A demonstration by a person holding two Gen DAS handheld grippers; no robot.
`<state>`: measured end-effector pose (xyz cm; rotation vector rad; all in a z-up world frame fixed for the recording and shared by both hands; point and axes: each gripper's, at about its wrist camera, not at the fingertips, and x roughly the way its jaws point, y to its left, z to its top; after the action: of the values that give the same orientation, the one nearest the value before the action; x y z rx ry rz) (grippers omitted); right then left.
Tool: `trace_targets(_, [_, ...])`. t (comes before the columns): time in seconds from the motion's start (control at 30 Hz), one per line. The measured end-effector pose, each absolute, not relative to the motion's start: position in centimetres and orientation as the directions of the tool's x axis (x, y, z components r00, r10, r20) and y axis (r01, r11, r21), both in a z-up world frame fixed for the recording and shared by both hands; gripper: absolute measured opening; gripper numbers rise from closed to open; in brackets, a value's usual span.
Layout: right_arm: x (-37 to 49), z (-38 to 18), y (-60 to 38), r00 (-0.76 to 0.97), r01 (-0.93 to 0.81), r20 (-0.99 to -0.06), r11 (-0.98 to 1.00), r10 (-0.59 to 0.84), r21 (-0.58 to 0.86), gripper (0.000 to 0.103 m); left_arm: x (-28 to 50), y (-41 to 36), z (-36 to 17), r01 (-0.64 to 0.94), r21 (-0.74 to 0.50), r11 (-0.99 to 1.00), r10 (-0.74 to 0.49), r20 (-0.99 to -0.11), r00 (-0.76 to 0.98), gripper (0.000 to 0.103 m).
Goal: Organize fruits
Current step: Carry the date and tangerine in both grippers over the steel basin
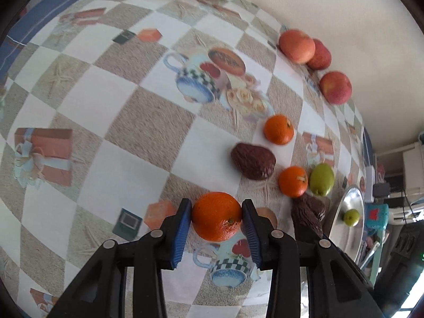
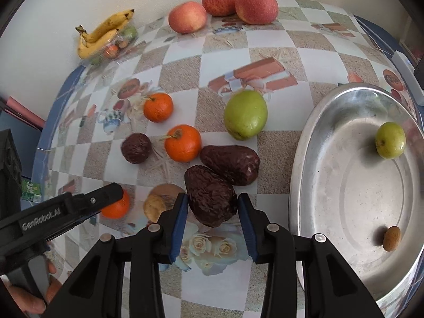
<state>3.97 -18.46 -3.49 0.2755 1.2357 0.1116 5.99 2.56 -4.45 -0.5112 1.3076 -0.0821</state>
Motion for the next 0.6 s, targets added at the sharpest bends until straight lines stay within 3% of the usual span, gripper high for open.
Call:
trace_targets(0.33, [3.1, 1.1, -18.7, 0.457, 0.029, -0.847, 0.946, 0.274, 0.321, 0.04, 6.1, 3.1, -0.4, -0.185, -0.434, 0.882, -0.332, -0.849, 0.411, 0.041])
trace_targets(0.6, [3.2, 1.1, -20.4, 0.46, 0.081, -0.855, 0.948, 0.24, 0.309, 0.04, 6.0, 1.4, 0.1, -0.14, -0.449, 0.883, -0.362, -0.839, 0.406, 0.041])
